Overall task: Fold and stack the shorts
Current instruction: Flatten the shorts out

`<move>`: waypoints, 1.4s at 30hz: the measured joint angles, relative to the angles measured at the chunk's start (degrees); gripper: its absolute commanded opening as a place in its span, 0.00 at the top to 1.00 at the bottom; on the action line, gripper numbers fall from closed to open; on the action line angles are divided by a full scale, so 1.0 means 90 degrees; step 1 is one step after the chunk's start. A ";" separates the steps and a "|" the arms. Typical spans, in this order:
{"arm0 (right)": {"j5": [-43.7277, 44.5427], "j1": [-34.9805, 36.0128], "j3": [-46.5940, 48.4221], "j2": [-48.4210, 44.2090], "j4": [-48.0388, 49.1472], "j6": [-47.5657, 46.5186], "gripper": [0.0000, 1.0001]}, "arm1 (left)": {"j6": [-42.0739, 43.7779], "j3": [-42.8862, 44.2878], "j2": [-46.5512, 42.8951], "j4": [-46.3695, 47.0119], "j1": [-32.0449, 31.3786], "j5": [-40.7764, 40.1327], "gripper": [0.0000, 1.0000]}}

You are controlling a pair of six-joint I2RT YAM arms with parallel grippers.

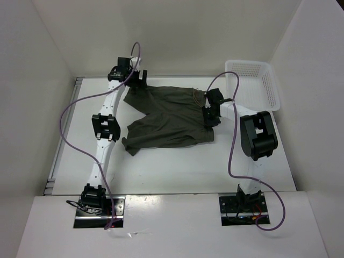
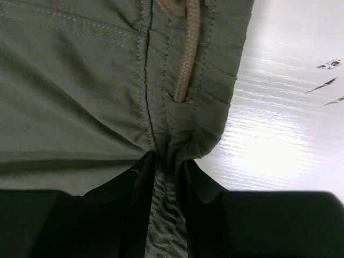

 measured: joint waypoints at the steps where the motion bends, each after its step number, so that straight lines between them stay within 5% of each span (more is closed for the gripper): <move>1: -0.0005 0.0000 -0.0022 -0.0012 0.0019 -0.0017 0.69 | 0.0000 0.0102 -0.0012 -0.0051 0.0010 -0.0058 0.00; 6: -0.0061 0.0002 -0.0087 -0.0058 0.0068 -0.0075 0.69 | 0.0002 0.0299 -0.0432 -0.0146 0.0146 -0.0250 0.04; 8: -0.0073 0.0005 -0.0097 -0.0058 0.0075 -0.0095 0.69 | -0.0002 0.0294 -0.0695 -0.0192 0.0299 -0.0223 0.20; 16: -0.0087 0.0005 -0.0100 -0.0061 0.0083 -0.0126 0.69 | -0.0002 0.0352 -0.0806 -0.0848 0.0860 0.0233 0.59; 38: -0.0126 0.0017 -0.0160 -0.0119 0.0073 -0.0250 0.69 | 0.0000 0.0610 0.0253 -0.2166 0.0520 0.0454 0.57; 42: -0.0124 0.0017 -0.0160 -0.0119 0.0063 -0.0277 0.60 | 0.0000 0.0619 0.0274 -0.2212 0.0517 0.0308 0.59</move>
